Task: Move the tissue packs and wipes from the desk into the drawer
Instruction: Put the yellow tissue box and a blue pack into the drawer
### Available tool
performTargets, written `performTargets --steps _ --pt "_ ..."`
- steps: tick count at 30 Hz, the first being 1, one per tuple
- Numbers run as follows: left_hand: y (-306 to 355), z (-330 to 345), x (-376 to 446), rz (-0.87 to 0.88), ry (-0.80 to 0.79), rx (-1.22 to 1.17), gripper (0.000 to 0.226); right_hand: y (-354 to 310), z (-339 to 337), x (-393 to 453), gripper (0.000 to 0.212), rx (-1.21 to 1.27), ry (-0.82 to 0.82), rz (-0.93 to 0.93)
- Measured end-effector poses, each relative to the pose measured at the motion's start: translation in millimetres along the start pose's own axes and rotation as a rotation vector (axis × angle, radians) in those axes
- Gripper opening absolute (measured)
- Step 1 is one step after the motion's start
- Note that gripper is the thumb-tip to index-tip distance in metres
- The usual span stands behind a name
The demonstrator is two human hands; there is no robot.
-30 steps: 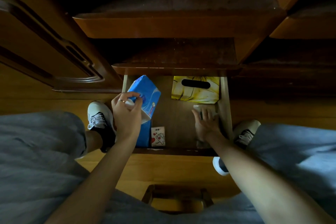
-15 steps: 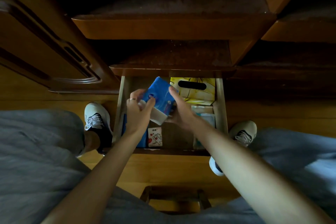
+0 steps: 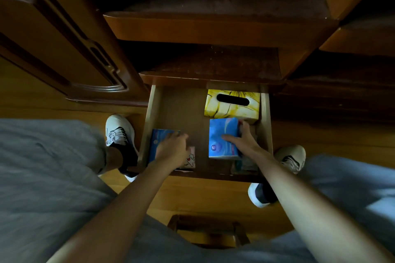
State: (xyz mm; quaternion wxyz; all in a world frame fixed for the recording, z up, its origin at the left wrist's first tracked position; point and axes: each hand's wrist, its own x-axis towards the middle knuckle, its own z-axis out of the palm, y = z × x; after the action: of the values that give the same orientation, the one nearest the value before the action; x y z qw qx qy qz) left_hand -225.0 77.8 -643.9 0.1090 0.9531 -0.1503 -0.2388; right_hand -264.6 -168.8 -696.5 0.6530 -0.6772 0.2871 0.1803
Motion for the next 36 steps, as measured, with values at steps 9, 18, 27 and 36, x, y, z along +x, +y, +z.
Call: performTargets --steps 9,18,27,36 --pt "27.0 31.5 31.2 0.114 -0.280 0.577 0.038 -1.0 0.6 1.0 0.093 -0.036 0.076 -0.012" --pt "42.5 57.7 48.5 -0.087 -0.537 0.516 0.032 12.9 -14.8 -2.4 0.097 -0.001 0.141 0.015" --pt "54.0 70.7 45.9 -0.232 -0.502 0.332 0.068 16.5 -25.5 -4.0 0.100 0.023 0.147 0.014" --pt "53.2 80.4 38.1 -0.121 -0.468 0.146 0.052 15.1 -30.6 -6.9 0.104 0.080 0.151 -0.040"
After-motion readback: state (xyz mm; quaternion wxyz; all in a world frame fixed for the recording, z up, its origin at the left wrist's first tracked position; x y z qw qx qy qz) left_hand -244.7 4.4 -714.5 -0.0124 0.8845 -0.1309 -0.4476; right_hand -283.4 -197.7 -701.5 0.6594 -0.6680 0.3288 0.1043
